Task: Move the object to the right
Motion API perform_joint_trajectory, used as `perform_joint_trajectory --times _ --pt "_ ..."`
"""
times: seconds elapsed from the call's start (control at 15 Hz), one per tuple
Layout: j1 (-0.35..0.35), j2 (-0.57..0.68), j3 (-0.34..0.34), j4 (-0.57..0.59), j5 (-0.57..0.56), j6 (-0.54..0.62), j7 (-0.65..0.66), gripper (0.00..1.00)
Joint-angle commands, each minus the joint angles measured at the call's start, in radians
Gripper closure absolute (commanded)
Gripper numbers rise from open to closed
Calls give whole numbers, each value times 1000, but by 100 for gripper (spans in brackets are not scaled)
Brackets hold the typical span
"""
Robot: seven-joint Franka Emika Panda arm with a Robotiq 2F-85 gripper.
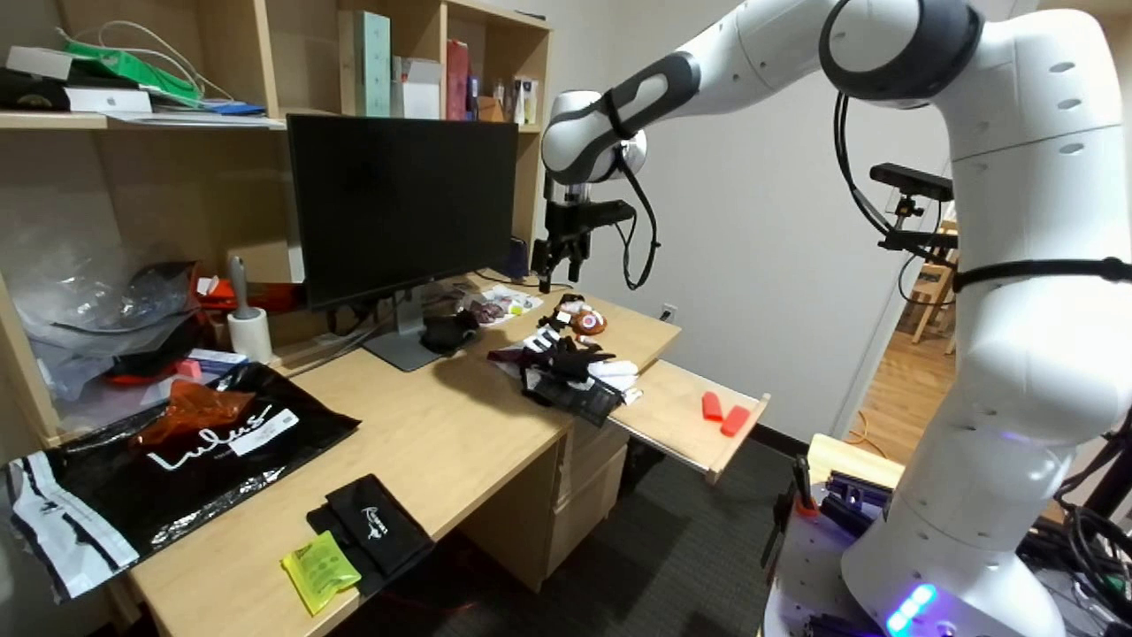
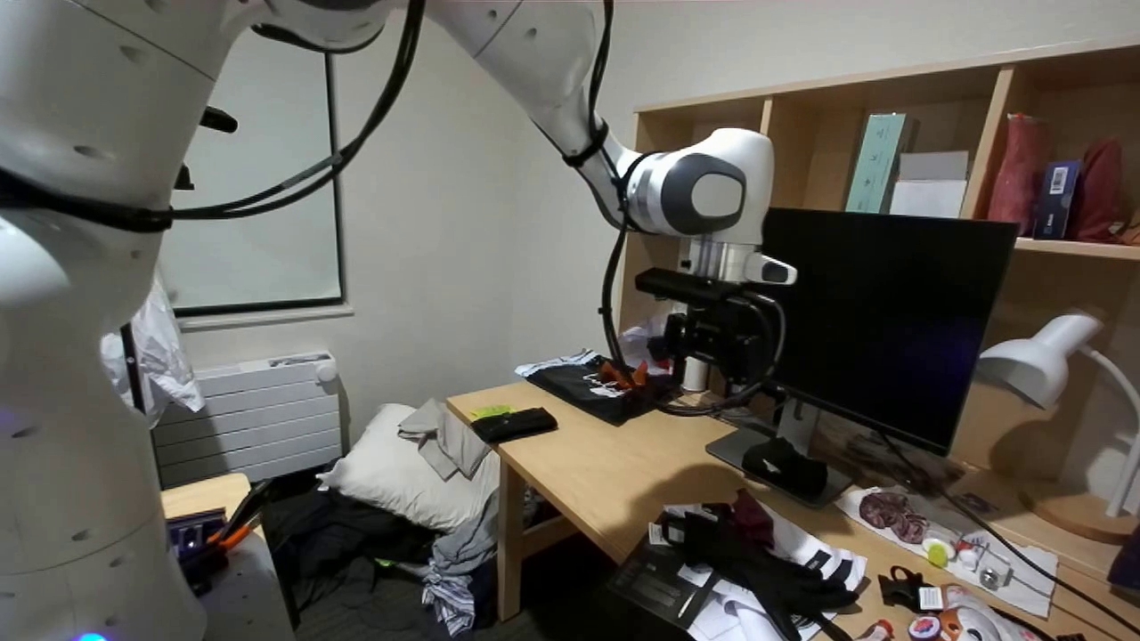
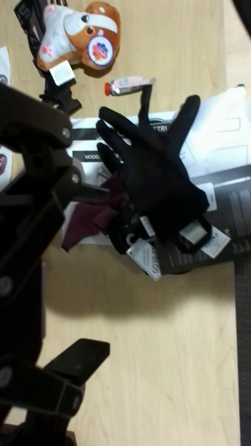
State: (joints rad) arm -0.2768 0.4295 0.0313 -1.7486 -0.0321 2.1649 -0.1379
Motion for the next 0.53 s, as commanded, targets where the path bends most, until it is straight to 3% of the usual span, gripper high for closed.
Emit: perform_joint_trajectory --times 0.0,0.47 --pt "54 -8 -50 -15 21 -1 -10 0" --pt "60 -4 -69 -6 17 -1 -8 0"
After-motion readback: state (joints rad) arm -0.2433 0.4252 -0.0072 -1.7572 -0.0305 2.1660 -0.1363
